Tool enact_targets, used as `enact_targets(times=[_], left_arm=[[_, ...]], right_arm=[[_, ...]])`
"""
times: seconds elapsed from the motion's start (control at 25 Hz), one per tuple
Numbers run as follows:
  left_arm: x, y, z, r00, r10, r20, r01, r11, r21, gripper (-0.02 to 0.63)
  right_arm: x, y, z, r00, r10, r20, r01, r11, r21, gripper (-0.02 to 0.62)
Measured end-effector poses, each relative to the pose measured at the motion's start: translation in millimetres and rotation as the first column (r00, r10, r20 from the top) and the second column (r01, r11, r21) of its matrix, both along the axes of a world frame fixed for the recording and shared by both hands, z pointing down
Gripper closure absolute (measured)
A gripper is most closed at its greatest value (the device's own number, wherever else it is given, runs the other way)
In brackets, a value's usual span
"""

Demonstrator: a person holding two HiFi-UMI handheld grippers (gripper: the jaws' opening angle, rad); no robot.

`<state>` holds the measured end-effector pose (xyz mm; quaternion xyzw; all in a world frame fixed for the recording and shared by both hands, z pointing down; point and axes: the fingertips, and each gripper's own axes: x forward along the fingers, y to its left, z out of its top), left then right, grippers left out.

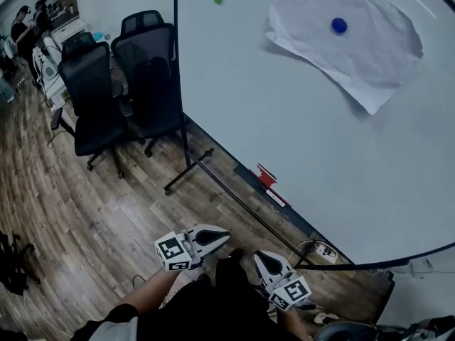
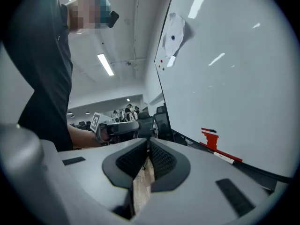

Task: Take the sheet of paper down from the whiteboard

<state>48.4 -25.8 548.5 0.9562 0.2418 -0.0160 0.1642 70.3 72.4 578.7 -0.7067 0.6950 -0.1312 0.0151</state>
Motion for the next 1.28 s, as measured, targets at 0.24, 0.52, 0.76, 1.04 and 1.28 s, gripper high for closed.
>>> enact_targets(times=[0.24, 0.52, 0.76, 1.04, 1.28], left_arm=[[79.7, -17.4, -37.3, 0.999, 0.028, -0.029, -0.025, 0.996, 0.085, 0.595], [154.1, -47.7, -146.0, 0.982, 0.048, -0.184, 0.013, 0.948, 0.319, 0.595], [186.9, -62.9, -247.7, 0.935, 0.097, -0.341, 0.098, 0.853, 0.513, 0.595], [201.8, -81.3, -356.6, 0.853, 0.164, -0.496, 0.265, 0.681, 0.682, 0.595], [212.1, -92.1, -421.1, 0.796, 0.205, -0.569, 0.363, 0.591, 0.721, 0.595]], right_arm=[[74.4, -32.3, -63.7, 0.999, -0.016, -0.039, 0.022, 0.988, 0.156, 0.569], [147.7, -48.9, -213.2, 0.998, 0.028, -0.061, -0.001, 0.913, 0.408, 0.569], [187.0, -47.4, -319.4, 0.996, 0.089, -0.020, -0.058, 0.794, 0.606, 0.503], [214.9, -49.0, -367.0, 0.976, 0.209, 0.062, -0.202, 0.760, 0.618, 0.469], [228.1, -58.6, -392.9, 0.947, 0.305, 0.095, -0.299, 0.739, 0.604, 0.469]])
